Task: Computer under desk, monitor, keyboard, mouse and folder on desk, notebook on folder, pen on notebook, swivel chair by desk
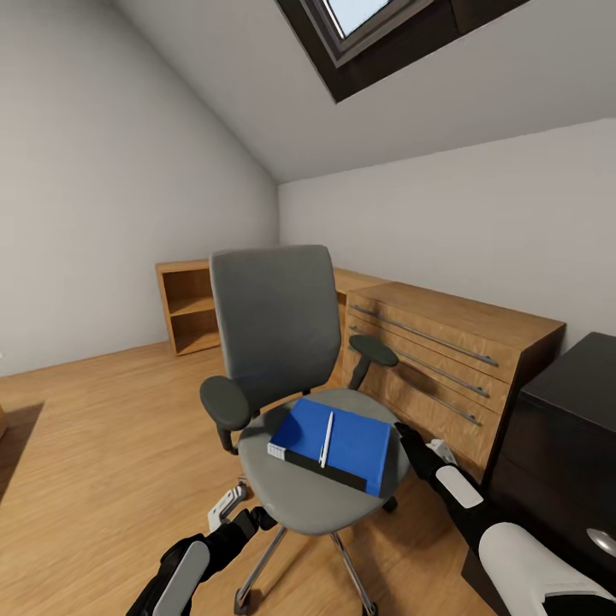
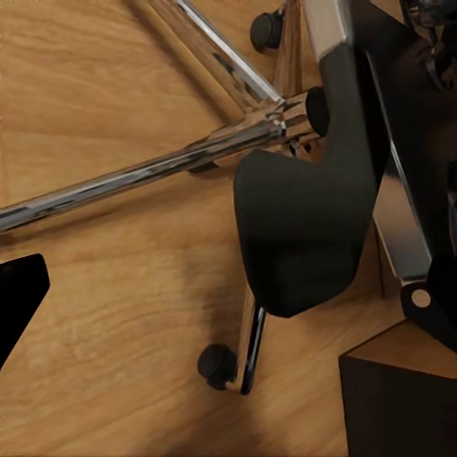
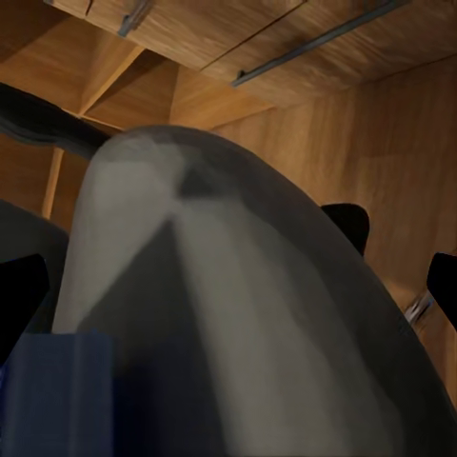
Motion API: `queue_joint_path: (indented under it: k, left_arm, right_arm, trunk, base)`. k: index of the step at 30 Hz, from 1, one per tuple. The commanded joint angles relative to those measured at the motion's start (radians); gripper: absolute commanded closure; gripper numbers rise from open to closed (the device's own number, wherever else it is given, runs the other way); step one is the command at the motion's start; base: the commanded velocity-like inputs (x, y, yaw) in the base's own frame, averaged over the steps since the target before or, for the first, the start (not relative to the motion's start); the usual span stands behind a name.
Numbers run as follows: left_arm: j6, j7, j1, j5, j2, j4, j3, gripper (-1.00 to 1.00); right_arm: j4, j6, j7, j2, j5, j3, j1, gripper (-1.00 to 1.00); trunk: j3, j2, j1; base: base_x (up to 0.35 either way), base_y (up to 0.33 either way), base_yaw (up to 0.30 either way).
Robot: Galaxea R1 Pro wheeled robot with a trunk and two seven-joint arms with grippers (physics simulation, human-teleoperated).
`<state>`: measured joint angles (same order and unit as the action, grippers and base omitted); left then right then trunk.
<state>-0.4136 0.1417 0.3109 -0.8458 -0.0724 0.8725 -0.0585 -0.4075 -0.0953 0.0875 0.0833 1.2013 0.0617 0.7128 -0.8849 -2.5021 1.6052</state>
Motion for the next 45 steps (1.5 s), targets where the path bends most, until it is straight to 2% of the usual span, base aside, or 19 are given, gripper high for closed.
queue_joint_path:
  k: [1,19,45]
  left_arm:
    - [-0.002,0.009,0.000,-0.012,0.000,0.002,-0.001,-1.00]
    - [-0.002,0.011,0.001,-0.012,0.002,-0.002,0.001,-1.00]
    - [-0.002,0.012,0.001,-0.007,0.006,-0.008,0.003,-1.00]
  right_arm:
    - [0.000,0.001,0.001,0.001,0.009,0.007,0.001,-1.00]
    - [-0.001,0.003,-0.001,0.001,0.007,0.009,0.001,-1.00]
    - [-0.002,0.005,0.003,0.001,0.006,0.010,0.001,-1.00]
  trunk:
    - [-0.001,0.000,0.000]
    - [-0.001,0.000,0.000]
    - [-0.001,0.000,0.000]
  base:
    - [0.001,-0.001,0.000]
    - [0.068,-0.067,0.000]
    - [0.066,0.037,0.000]
